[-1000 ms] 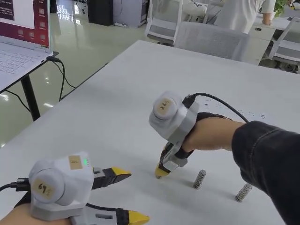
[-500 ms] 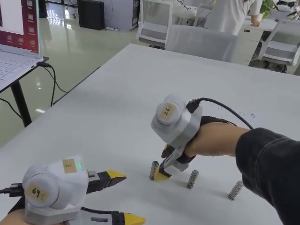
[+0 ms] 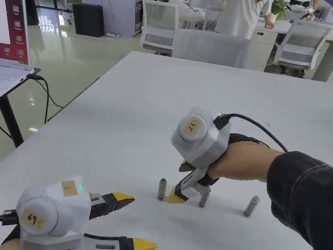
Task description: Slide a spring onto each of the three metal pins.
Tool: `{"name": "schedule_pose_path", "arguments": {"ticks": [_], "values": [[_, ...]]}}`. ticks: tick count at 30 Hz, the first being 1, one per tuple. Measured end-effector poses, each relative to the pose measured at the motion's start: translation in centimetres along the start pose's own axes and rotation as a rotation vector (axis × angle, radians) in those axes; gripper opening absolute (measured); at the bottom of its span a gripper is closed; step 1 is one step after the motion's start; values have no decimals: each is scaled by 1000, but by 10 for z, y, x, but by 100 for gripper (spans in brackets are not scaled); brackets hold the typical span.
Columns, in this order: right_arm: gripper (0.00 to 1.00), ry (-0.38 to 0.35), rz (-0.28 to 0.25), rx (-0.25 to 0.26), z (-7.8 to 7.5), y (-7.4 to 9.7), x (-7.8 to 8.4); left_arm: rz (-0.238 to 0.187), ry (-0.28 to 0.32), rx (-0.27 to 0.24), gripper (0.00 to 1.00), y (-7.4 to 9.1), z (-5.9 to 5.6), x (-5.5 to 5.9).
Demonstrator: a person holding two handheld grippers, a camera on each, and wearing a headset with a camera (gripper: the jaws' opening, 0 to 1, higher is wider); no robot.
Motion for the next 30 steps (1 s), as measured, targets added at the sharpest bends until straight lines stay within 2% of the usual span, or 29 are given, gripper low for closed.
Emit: {"name": "schedule_pose_path", "arguments": {"ticks": [30], "values": [[57, -154, -221, 89, -5, 39, 31, -3, -9, 8, 53, -4, -4, -8]]}}
Point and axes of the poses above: the centre of the closed fingertips' face, and the gripper's own axes: y roughly backward along the fingers, z roughly to its left, x roughly out of its underside, the point moved 10 cm from there along y, roughly backward along the fingers, and after that the axes turned 14 degrees about -y, right-handed, at the moved point
